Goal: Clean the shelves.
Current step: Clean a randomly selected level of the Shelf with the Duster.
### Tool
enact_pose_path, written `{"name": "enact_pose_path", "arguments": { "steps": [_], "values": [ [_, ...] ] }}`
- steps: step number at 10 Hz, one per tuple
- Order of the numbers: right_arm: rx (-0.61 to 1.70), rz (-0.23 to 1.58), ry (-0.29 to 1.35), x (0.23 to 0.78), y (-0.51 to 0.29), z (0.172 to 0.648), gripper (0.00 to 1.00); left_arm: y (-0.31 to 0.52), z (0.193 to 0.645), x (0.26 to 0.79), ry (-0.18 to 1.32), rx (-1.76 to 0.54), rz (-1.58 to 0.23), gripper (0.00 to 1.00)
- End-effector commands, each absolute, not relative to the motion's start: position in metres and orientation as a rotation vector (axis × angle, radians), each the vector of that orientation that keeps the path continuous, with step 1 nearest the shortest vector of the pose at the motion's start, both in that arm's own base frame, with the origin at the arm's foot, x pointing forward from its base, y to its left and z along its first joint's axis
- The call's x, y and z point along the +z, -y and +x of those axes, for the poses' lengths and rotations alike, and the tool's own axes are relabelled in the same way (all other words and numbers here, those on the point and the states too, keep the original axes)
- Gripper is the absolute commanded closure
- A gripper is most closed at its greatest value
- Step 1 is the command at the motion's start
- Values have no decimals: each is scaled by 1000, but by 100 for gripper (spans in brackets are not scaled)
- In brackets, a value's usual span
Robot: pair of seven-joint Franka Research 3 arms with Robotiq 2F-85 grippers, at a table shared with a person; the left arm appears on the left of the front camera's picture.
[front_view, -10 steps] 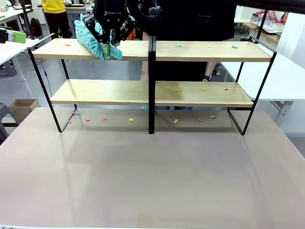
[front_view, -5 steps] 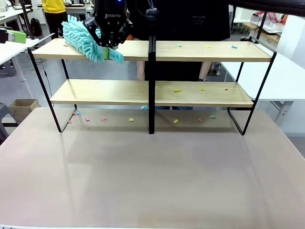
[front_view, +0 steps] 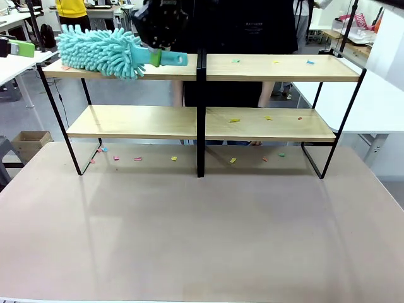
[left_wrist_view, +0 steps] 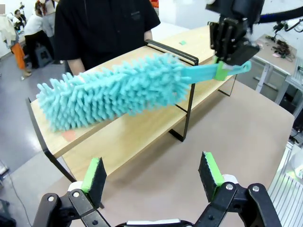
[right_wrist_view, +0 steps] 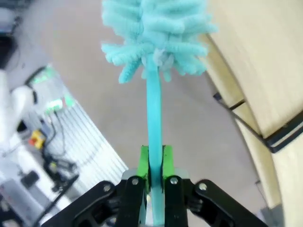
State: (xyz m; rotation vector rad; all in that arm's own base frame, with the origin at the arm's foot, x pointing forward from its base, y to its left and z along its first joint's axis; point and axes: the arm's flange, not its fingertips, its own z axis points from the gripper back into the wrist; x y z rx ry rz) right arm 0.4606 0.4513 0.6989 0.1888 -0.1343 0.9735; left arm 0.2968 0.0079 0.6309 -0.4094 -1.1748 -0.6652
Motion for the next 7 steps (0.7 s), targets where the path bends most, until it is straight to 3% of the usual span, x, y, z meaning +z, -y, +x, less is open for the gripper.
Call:
{"name": "enact_pose_path", "arguments": {
  "steps": [1,3,7],
  "values": [
    [1253,245,18,716,-432,459,88,-8,298,630,1177,-664,-417,0],
    [1327,388,-21,718,-394,452,88,-8,298,630,1177,-664,-417,0],
    [1194,442,3,704,-343,449,88,-8,298,630,1177,-664,-417,0]
  ]
}}
